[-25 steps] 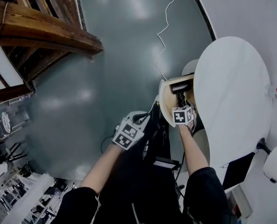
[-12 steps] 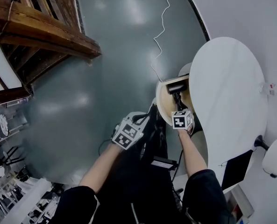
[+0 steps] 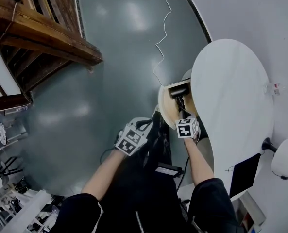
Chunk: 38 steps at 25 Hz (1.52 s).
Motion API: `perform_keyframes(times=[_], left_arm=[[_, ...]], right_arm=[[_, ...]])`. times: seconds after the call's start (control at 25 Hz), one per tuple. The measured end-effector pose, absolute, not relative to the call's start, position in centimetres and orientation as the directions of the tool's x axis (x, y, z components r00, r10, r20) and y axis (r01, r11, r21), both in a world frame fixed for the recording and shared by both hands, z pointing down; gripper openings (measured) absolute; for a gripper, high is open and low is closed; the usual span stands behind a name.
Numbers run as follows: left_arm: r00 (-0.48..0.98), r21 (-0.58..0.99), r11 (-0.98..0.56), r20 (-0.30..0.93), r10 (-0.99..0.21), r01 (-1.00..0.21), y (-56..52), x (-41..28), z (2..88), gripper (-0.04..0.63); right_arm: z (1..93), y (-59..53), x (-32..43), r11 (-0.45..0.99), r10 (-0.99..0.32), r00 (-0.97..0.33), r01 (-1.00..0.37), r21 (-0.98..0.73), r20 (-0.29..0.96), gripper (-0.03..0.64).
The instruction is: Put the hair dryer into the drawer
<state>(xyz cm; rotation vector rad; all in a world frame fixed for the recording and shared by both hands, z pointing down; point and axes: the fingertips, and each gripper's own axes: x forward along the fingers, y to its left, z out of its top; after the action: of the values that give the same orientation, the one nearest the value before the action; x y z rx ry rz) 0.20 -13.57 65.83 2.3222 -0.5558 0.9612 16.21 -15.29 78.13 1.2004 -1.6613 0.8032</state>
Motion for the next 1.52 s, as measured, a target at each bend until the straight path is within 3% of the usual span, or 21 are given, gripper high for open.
perform_keyframes(times=[1.08, 1.52], left_arm=[[0.714, 0.277, -0.809, 0.661, -0.231, -0.518, -12.4, 2.0, 60.2, 0.018], [0.767, 0.244, -0.842, 0.581, -0.271, -0.482, -11.7, 2.4, 55.7, 0.018]], right_arm=[[67.3, -12.0, 17.2, 0.226, -0.554, -0.146, -0.974, -0.021, 0.82, 0.006], [58.7, -11.2, 17.3, 0.197, -0.704, -0.12, -0.98, 0.03, 0.699, 0.006]])
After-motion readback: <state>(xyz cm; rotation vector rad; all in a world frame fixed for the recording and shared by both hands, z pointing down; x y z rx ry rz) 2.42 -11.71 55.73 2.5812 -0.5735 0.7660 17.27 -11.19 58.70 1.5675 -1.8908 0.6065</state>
